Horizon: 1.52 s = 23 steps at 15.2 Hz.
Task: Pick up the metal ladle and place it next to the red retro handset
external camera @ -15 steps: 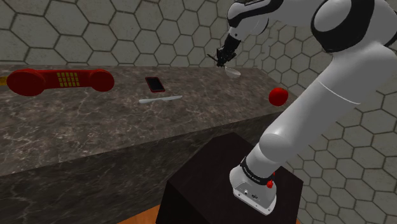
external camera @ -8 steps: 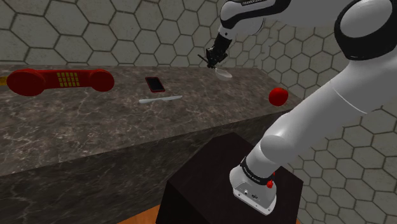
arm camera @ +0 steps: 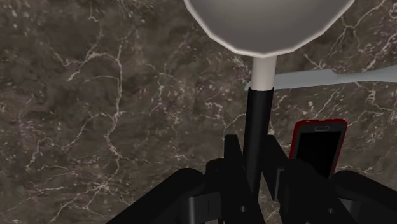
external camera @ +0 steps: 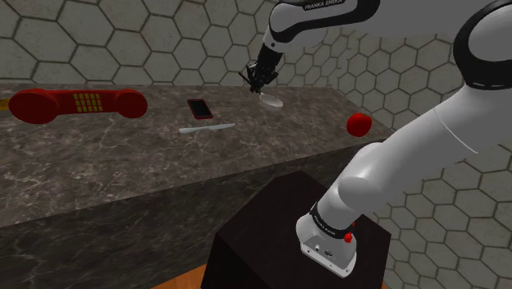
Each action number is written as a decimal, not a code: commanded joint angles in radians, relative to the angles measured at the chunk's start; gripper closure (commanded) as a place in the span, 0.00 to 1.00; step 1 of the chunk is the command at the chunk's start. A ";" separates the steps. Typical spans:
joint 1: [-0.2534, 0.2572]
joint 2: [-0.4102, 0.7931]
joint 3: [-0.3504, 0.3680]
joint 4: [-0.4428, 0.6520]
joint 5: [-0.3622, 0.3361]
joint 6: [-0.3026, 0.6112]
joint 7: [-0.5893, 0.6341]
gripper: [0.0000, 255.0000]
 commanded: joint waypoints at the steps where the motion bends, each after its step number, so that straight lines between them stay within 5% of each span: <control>1: 0.019 -0.003 0.035 -0.003 0.003 0.002 0.053 1.00; 12: 0.127 0.029 0.223 0.021 0.021 0.020 0.336 1.00; 23: 0.227 0.180 0.391 0.183 -0.007 0.015 0.619 1.00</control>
